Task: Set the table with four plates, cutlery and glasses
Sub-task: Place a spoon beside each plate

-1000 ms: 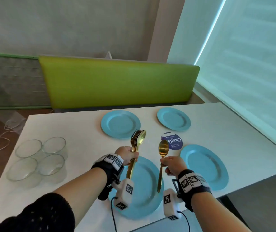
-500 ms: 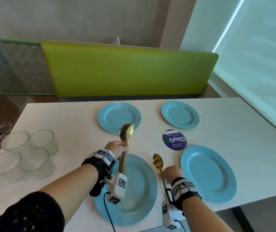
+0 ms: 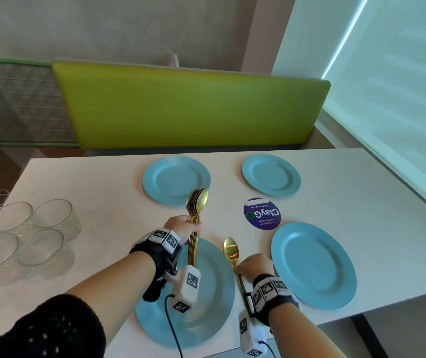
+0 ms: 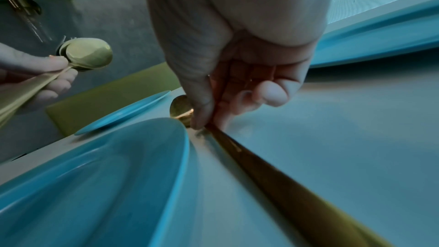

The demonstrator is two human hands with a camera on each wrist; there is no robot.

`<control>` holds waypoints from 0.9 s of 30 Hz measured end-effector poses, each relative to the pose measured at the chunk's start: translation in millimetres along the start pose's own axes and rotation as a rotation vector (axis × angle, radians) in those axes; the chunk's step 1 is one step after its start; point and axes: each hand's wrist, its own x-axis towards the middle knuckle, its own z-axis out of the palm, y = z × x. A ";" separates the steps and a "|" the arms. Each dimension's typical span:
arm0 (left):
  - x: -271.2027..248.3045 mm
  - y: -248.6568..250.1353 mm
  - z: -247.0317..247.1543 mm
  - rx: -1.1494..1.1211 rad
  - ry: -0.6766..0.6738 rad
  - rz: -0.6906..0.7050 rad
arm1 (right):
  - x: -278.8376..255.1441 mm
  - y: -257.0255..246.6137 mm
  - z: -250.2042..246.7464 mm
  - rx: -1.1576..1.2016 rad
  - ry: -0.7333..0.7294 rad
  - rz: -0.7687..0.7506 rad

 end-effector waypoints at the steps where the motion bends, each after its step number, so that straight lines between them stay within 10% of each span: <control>1: 0.6 -0.3 0.9 0.007 -0.003 0.003 | 0.0 0.4 0.1 -0.002 0.004 -0.006; 27: -6.3 -6.9 10.0 0.000 -0.010 0.026 | -1.9 7.4 4.0 0.265 0.031 0.008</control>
